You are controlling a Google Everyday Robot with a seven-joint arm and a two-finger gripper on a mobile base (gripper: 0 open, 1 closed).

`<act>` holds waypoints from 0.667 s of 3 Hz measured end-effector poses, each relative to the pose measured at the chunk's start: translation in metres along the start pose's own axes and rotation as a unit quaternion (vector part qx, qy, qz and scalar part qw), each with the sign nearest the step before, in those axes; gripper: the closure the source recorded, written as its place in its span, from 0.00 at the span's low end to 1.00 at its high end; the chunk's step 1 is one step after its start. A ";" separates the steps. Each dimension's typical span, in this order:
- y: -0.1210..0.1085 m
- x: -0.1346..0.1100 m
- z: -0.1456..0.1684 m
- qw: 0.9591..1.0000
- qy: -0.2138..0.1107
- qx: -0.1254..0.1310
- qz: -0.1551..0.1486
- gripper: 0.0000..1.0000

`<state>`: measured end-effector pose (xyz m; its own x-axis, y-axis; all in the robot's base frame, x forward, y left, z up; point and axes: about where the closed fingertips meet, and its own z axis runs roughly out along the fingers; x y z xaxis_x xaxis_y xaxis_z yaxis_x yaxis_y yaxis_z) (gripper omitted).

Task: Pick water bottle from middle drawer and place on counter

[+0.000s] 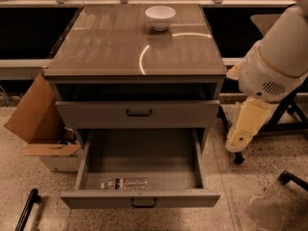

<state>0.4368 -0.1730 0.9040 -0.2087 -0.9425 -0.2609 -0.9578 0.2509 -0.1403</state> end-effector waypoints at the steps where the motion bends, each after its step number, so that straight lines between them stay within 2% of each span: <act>1: 0.016 -0.014 0.039 0.999 -0.027 -0.031 -0.002 0.00; 2: 0.017 -0.014 0.042 0.999 -0.028 -0.032 -0.002 0.00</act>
Offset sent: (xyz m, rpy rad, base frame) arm -0.0039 0.0228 -0.0327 0.0566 0.0392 0.0252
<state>0.4319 -0.1461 0.8656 -0.1951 -0.9293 -0.3135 -0.9696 0.2308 -0.0810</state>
